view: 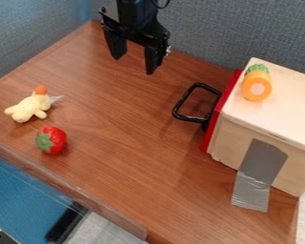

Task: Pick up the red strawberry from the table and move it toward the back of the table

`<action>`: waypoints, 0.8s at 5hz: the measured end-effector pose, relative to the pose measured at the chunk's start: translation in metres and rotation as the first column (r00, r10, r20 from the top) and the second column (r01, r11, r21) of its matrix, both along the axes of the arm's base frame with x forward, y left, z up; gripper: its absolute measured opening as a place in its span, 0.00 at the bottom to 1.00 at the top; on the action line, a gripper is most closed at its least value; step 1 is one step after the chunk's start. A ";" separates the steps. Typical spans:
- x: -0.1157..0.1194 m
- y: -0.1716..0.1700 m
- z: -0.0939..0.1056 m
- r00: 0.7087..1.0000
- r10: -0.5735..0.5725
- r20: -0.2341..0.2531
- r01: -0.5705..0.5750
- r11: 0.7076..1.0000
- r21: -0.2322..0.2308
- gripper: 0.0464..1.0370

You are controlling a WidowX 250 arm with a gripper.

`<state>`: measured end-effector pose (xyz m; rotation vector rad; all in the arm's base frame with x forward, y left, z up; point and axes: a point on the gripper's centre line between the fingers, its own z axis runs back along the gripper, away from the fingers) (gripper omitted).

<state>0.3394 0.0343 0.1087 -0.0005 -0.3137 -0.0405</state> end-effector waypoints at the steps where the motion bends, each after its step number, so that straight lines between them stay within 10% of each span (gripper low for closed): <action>1: -0.003 0.000 -0.009 1.000 0.000 -0.027 0.000 1.000 -0.003 0.96; 4: -0.103 0.074 -0.054 0.994 -0.026 -0.108 0.030 0.999 0.034 0.96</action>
